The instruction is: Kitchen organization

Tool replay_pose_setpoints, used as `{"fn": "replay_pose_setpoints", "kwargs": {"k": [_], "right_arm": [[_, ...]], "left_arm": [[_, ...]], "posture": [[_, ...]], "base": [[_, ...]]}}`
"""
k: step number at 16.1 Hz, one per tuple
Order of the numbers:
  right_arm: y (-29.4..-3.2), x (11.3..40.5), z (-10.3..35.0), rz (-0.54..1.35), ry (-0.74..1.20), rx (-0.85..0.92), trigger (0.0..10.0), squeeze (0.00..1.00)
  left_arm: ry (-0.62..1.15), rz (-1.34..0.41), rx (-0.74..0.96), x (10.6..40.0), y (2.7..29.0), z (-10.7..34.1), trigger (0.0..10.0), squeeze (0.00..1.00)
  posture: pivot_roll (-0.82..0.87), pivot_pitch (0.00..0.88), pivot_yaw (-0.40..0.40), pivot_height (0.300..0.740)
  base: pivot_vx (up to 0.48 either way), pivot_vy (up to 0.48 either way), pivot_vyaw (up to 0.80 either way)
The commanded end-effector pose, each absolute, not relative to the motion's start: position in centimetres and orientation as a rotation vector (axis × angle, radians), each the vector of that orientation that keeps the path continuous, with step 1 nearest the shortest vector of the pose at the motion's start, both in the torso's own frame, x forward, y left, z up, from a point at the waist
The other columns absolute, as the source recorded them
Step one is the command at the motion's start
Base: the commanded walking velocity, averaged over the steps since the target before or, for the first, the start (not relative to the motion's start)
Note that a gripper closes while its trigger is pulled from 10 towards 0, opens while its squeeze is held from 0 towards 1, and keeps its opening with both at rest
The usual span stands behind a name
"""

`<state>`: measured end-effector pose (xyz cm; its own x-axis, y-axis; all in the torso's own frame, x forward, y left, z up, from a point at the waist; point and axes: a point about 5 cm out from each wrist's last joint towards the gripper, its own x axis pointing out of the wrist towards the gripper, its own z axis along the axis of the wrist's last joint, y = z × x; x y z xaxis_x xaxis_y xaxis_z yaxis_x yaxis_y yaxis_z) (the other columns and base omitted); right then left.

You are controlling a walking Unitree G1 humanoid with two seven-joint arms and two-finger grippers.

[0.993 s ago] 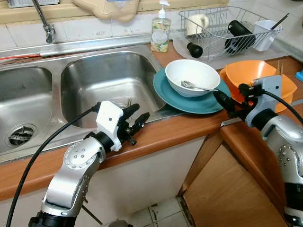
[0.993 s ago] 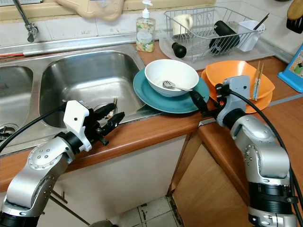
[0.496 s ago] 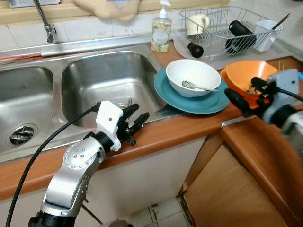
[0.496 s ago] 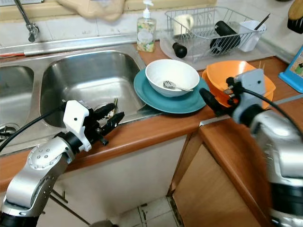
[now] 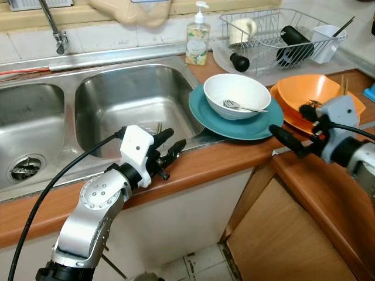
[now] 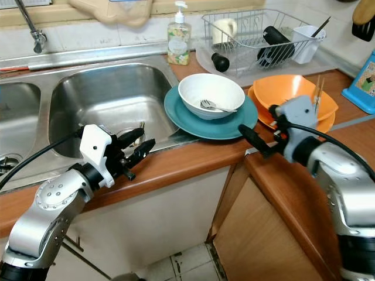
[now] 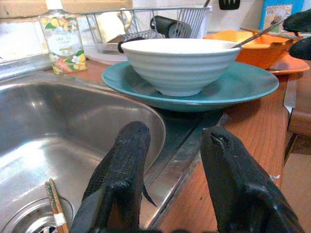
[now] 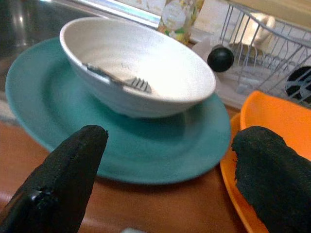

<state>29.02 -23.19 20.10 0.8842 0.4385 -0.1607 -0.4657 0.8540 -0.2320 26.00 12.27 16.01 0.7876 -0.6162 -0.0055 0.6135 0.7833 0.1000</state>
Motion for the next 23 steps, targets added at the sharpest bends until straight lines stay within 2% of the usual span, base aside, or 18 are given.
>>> {"fn": "replay_pose_setpoints", "kwargs": {"k": [1, 6, 15, 20, 23], "right_arm": [[-22.9, 29.4, 20.3, 0.473, 0.09, -0.284, 10.0, 0.0], [-21.9, 31.0, 20.6, 0.452, 0.049, -0.266, 10.0, 0.0], [-21.3, 31.7, 21.7, 0.443, -0.01, -0.265, 10.0, 0.0], [-18.4, 32.2, 23.4, 0.491, -0.131, -0.157, 10.0, 0.0], [-18.3, 31.8, 25.0, 0.516, -0.226, -0.046, 10.0, 0.0]], "left_arm": [[-0.029, -0.678, 0.109, 26.1, 12.0, 16.1, 10.0, 0.0], [-0.02, -0.684, 0.112, 26.0, 12.0, 16.0, 10.0, 0.0], [-0.021, -0.677, 0.114, 26.1, 12.1, 16.0, 10.0, 0.0], [-0.029, -0.667, 0.121, 26.3, 12.1, 16.2, 10.0, 0.0], [-0.032, -0.658, 0.121, 26.4, 12.2, 16.3, 10.0, 0.0]], "posture": [[-0.02, 0.0, 0.017, 0.74], [-0.01, 0.0, 0.008, 0.74], [-0.01, 0.0, 0.015, 0.74], [0.0, 0.0, 0.01, 0.74], [0.0, 0.0, 0.01, 0.74]], "base": [[0.0, 0.0, 0.0], [0.0, 0.0, 0.0], [0.0, 0.0, 0.0], [0.0, 0.0, 0.0], [0.0, 0.0, 0.0]]}}
